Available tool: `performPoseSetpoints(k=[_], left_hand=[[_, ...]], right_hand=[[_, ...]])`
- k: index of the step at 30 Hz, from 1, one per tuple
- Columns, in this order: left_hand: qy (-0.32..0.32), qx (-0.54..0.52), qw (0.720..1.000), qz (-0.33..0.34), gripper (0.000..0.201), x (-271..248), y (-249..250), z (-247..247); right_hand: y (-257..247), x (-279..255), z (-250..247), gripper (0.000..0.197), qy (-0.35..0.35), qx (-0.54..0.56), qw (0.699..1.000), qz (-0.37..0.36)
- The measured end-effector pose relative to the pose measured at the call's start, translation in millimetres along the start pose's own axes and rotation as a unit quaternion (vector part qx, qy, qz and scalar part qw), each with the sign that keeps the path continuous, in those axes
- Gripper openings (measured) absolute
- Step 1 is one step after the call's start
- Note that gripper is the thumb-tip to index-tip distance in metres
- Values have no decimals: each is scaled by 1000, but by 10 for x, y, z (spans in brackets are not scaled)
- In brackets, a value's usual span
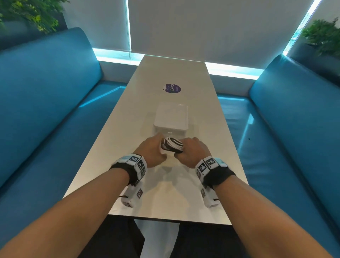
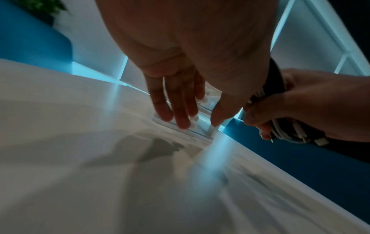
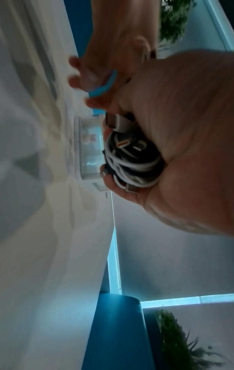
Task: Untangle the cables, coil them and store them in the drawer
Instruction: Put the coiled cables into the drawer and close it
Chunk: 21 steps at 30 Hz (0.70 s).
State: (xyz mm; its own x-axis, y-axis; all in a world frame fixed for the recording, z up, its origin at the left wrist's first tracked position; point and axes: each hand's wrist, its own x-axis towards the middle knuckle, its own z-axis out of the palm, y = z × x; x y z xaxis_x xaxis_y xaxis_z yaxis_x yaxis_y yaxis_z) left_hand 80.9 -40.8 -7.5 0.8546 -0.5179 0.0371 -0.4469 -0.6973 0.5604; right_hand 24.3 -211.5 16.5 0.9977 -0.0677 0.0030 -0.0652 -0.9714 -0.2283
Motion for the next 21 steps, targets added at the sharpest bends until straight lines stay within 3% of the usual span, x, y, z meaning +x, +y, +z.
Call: performPoseSetpoints(k=[3,6,11,17,21], left_hand=[[-36,37,995,-91,35,122,-149,118],[-31,17,988,-153,35,215,-209,229],[-42,-5,982,-187,23,301,-139,284],[-29,-81,971,-225,29,338,-64,334],[-8,-141,957,-254,40,291,3,348]], right_hand=[[55,45,-68,21,25,37,999,1],[53,141,-160,13,76,55,994,-50],[41,355,-184,37,70,76,991,-87],[-4,383,-211,11,62,74,994,-47],[12,329,-275,16,66,86,994,-27]])
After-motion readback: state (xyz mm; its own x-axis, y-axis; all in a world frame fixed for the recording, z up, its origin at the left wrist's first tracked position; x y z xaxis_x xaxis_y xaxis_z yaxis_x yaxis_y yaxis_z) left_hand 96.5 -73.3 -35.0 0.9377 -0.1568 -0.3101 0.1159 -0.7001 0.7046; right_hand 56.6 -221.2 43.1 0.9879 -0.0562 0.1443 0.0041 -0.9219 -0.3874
